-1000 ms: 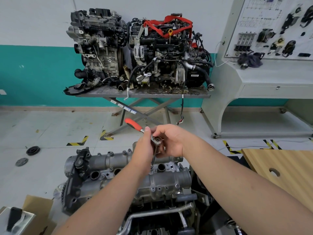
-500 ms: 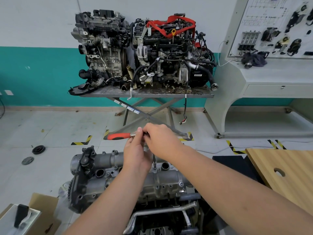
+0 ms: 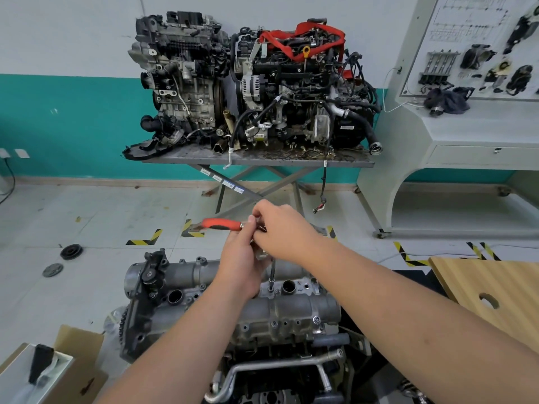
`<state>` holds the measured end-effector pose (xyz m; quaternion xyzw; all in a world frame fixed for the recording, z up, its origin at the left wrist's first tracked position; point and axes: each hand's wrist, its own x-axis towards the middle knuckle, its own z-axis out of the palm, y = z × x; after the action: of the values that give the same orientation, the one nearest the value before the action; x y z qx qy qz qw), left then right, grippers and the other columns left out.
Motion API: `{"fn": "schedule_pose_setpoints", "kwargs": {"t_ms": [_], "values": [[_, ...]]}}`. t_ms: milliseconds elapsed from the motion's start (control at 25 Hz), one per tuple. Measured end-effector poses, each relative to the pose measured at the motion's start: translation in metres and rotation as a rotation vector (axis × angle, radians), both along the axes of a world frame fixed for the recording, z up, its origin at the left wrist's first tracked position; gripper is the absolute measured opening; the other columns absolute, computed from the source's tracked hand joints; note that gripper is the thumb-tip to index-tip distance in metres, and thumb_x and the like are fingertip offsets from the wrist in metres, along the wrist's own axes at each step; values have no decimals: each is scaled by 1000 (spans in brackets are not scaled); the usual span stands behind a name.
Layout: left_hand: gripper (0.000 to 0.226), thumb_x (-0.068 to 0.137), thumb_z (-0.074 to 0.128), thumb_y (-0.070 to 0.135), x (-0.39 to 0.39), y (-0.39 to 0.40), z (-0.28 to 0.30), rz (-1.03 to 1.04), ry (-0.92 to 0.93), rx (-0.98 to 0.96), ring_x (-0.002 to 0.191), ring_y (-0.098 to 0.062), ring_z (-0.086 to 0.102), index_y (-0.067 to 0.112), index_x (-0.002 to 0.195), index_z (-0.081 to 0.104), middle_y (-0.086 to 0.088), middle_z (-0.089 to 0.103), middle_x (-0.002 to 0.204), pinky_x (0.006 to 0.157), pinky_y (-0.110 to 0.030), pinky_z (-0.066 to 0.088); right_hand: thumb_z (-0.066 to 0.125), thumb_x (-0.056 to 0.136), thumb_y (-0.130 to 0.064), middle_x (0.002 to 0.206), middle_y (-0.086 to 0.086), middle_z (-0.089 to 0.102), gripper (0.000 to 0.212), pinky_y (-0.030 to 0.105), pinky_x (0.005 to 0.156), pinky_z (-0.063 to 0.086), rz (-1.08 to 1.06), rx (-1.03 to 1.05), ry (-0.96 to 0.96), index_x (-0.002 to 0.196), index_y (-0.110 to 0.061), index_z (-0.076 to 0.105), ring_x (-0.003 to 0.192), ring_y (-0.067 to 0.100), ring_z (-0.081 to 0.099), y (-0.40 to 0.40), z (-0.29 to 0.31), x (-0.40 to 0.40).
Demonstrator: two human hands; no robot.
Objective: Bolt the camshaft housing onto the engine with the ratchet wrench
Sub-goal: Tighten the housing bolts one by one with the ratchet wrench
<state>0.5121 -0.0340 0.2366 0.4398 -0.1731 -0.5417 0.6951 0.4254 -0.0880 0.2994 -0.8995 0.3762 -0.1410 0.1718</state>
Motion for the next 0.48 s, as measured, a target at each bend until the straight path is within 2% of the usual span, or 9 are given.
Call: {"fn": "schedule_pose_setpoints", "kwargs": {"t_ms": [80, 160, 200, 240, 320, 400, 480], "values": [[25, 102, 49, 40, 2, -6, 0, -40, -128, 34, 92, -12, 67, 27, 119, 61, 1, 73, 106, 76, -41, 56, 52, 89, -16, 81, 7, 66, 10, 31, 54, 43, -8, 61, 125, 85, -14, 61, 78, 27, 63, -12, 11, 5], [27, 103, 44, 45, 3, -11, -1, -73, -223, 55, 69, -10, 61, 26, 116, 59, 2, 68, 84, 68, -37, 55, 52, 88, -11, 68, 7, 70, 17, 26, 50, 47, -65, 323, 41, 78, -8, 65, 62, 24, 68, -18, 12, 6], [32, 104, 39, 48, 4, -11, -5, -92, -266, 49, 63, -9, 59, 27, 113, 61, 4, 65, 75, 71, -35, 53, 51, 89, -7, 63, 8, 70, 17, 27, 50, 49, -132, 547, -104, 79, -5, 63, 54, 23, 67, -18, 8, 6], [39, 104, 32, 51, 7, -8, -13, -104, -340, 30, 66, -8, 62, 30, 108, 65, 6, 65, 73, 78, -33, 51, 48, 92, -4, 61, 10, 69, 15, 28, 49, 51, -225, 796, -296, 82, -1, 60, 47, 23, 64, -15, 3, 6], [52, 103, 22, 56, 17, 5, -39, -128, -535, 1, 95, -4, 67, 35, 105, 70, 9, 72, 95, 90, -28, 46, 43, 96, 0, 60, 13, 68, 9, 25, 45, 51, -408, 1200, -758, 94, 1, 52, 42, 21, 60, -10, -7, 8], [47, 93, 33, 65, 29, 19, -65, -247, -847, 23, 115, -2, 60, 37, 115, 65, 15, 69, 116, 99, -25, 43, 43, 98, -3, 66, 10, 71, 8, 18, 44, 49, -488, 1370, -1131, 101, -3, 51, 48, 17, 65, -6, -18, 5], [46, 89, 49, 62, 40, 21, -89, -437, -1379, 93, 123, -6, 54, 36, 124, 61, 17, 62, 126, 107, -33, 39, 45, 99, -10, 78, 11, 75, 13, 18, 50, 51, -459, 1397, -1283, 101, -2, 56, 62, 19, 70, -1, -28, 0]]}}
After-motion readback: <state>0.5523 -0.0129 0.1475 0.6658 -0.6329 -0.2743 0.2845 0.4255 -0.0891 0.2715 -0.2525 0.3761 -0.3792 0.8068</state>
